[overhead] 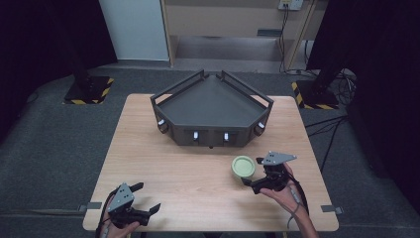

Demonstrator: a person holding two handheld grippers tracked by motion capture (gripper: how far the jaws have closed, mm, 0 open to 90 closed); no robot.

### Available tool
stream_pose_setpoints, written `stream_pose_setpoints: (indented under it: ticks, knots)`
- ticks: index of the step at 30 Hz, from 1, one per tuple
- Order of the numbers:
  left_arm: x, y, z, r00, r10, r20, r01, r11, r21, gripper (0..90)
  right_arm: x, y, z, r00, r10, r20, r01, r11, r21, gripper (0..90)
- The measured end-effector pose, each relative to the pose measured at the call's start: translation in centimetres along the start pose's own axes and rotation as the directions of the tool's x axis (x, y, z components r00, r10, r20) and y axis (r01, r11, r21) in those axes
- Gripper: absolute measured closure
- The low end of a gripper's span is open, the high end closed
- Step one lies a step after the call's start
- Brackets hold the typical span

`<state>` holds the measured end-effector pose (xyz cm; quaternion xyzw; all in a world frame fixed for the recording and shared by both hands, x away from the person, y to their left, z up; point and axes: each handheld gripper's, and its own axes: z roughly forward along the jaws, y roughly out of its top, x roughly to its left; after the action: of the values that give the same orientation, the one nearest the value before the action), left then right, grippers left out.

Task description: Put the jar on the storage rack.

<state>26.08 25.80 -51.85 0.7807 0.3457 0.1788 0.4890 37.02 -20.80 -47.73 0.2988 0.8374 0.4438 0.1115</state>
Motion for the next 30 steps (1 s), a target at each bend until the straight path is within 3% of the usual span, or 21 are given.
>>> stream_pose_setpoints:
  ticks: [30]
  knots:
    - [0.0,0.0,0.0,1.0000,-0.001,0.007,0.001,1.0000,0.000,1.2,-0.7,-0.2,4.3,0.9997,0.022,-0.003,-0.022,0.999,0.048,2.5]
